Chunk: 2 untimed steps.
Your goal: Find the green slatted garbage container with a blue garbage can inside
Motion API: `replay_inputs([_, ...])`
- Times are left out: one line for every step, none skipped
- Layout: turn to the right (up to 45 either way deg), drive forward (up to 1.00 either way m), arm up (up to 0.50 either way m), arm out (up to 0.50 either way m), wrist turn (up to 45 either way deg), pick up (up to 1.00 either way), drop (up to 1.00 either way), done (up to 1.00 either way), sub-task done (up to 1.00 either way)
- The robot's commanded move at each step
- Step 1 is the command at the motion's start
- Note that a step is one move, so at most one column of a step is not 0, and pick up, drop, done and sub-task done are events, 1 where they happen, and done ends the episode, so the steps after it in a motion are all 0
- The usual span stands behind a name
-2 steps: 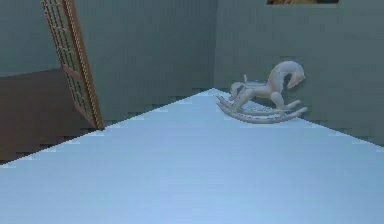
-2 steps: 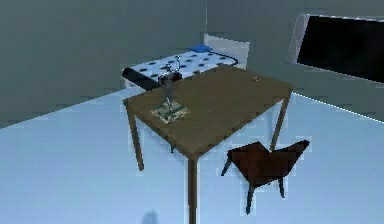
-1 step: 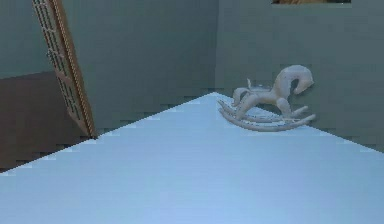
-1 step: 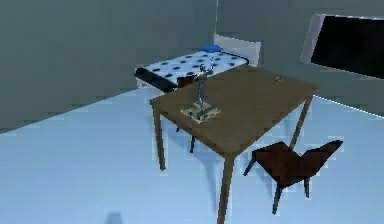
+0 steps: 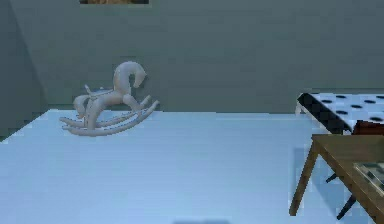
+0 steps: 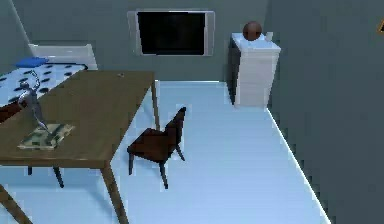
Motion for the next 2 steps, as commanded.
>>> replay_inputs([30.0, 0.00, 0.00, 0.00, 0.0, 0.00, 0.00, 0.00, 0.00])
replay_inputs([0.0, 0.40, 0.00, 0.00, 0.0, 0.00, 0.00, 0.00, 0.00])
